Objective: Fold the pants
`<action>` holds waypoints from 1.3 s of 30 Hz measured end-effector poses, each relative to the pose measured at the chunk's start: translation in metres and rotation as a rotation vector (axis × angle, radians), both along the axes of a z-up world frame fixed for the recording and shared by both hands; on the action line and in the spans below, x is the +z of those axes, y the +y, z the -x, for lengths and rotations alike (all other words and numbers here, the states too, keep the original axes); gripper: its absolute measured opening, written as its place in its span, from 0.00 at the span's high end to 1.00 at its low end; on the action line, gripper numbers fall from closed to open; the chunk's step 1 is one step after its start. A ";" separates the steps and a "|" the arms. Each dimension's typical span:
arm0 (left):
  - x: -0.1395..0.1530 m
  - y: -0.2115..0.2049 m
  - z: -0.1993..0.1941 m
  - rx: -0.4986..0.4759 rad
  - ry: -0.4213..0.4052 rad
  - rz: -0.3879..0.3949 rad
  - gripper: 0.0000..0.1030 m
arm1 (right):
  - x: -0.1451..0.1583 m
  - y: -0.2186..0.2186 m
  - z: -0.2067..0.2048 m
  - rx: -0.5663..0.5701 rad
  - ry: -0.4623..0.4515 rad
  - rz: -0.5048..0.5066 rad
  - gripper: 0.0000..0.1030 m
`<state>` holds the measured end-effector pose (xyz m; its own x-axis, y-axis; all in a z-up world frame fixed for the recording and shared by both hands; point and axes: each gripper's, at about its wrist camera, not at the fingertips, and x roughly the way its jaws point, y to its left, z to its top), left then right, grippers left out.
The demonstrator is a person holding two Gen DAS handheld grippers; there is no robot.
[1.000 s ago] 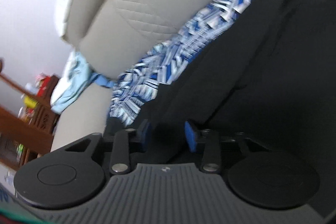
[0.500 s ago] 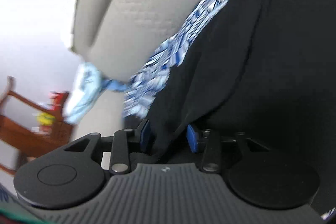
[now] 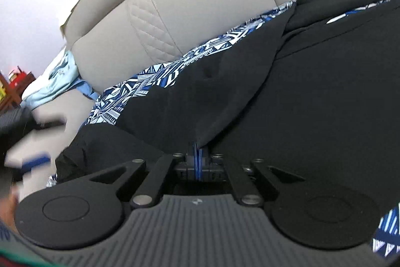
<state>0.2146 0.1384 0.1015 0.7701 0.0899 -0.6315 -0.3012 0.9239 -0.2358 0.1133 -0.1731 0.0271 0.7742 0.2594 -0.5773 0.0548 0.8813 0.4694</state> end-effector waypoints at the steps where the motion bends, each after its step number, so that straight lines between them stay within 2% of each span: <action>1: 0.000 0.002 -0.021 0.017 0.043 -0.003 0.14 | 0.000 0.002 0.000 0.002 -0.007 0.010 0.98; 4: -0.013 0.005 -0.076 0.063 0.185 -0.010 0.12 | 0.000 0.004 0.001 0.002 -0.019 0.019 0.98; 8: -0.045 0.004 -0.130 0.134 0.374 -0.052 0.10 | 0.000 0.004 0.003 0.019 -0.037 0.035 0.98; 9: -0.052 0.002 -0.134 0.139 0.385 -0.079 0.07 | 0.000 0.003 0.005 0.024 -0.040 0.036 0.98; 10: -0.057 0.001 -0.139 0.145 0.395 -0.102 0.00 | -0.001 0.004 0.004 0.028 -0.041 0.035 0.97; 12: -0.060 0.001 -0.145 0.158 0.388 -0.117 0.00 | -0.001 0.003 0.004 0.032 -0.043 0.031 0.97; 13: -0.059 0.002 -0.144 0.169 0.377 -0.111 0.07 | -0.001 0.004 0.003 0.032 -0.043 0.028 0.97; 14: -0.056 0.005 -0.140 0.194 0.359 -0.105 0.32 | -0.001 0.004 0.003 0.033 -0.044 0.025 0.97; 15: -0.051 0.006 -0.134 0.233 0.338 -0.124 0.51 | -0.002 0.004 0.003 0.033 -0.045 0.023 0.97; 16: -0.046 0.009 -0.128 0.253 0.324 -0.131 0.83 | -0.002 0.004 0.004 0.032 -0.046 0.020 0.97; 17: -0.042 0.015 -0.122 0.228 0.305 -0.088 0.90 | -0.002 0.003 0.004 0.031 -0.046 0.015 0.97; 18: -0.037 0.021 -0.113 0.212 0.275 -0.030 0.93 | -0.003 0.003 0.005 0.029 -0.047 0.012 0.97; 21: -0.018 0.028 -0.081 0.222 0.180 -0.028 0.94 | -0.002 0.003 0.006 0.024 -0.042 0.001 0.97; 25: 0.012 0.034 -0.012 0.200 -0.009 -0.025 0.94 | -0.002 -0.004 0.011 0.018 -0.029 -0.034 0.96; 29: 0.010 0.046 0.066 0.277 -0.108 0.052 0.93 | -0.004 -0.009 0.018 0.019 -0.022 -0.058 0.96; 32: -0.014 0.051 0.109 0.352 -0.099 0.064 0.93 | -0.003 -0.007 0.023 0.032 -0.019 -0.054 0.96; 36: -0.050 0.060 0.130 0.434 0.002 0.080 0.94 | -0.002 -0.005 0.028 0.038 -0.011 -0.036 0.96; 39: -0.063 0.072 0.142 0.468 0.000 0.139 0.94 | -0.002 -0.007 0.034 0.033 -0.012 -0.036 0.96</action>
<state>0.0728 0.2099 0.0382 0.6676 0.3410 -0.6619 -0.6765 0.6491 -0.3479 0.0793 -0.1801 0.0253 0.7719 0.3054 -0.5576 0.0198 0.8651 0.5012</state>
